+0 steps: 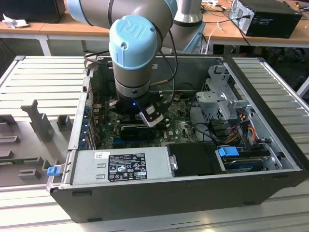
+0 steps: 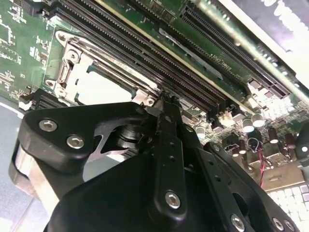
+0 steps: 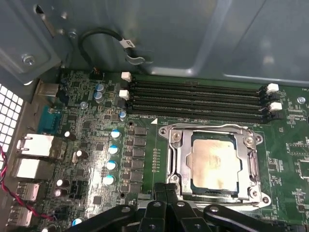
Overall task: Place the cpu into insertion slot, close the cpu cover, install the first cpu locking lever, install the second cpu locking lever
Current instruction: 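Install the second cpu locking lever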
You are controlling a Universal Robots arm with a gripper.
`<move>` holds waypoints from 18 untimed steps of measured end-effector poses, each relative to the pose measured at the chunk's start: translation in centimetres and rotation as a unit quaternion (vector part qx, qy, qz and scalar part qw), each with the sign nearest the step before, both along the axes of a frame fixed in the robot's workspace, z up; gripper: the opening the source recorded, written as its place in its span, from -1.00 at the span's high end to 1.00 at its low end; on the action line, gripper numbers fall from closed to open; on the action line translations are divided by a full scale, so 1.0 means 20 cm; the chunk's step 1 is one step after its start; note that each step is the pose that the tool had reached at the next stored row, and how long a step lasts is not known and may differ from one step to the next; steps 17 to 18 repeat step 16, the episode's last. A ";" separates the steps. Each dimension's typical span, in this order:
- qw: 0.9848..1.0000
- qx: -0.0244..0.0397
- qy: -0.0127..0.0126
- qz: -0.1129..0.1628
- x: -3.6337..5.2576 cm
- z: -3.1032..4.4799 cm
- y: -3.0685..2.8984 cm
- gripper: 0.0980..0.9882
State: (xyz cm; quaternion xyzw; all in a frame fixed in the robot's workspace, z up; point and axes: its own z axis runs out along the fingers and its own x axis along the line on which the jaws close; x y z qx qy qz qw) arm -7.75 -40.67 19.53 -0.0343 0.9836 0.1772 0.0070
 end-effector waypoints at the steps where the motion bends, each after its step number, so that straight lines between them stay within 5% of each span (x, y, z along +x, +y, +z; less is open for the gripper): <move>1: 1.000 0.003 0.000 0.000 0.000 -0.007 0.000 0.98; 4: 1.000 0.007 0.000 0.000 -0.006 -0.019 0.000 0.98; 7: 1.000 0.007 0.000 0.000 -0.007 0.049 0.015 0.98; 13: 1.000 0.007 0.000 0.000 -0.007 0.112 0.016 0.98; 18: 1.000 0.007 0.000 0.000 -0.007 0.113 0.016 0.98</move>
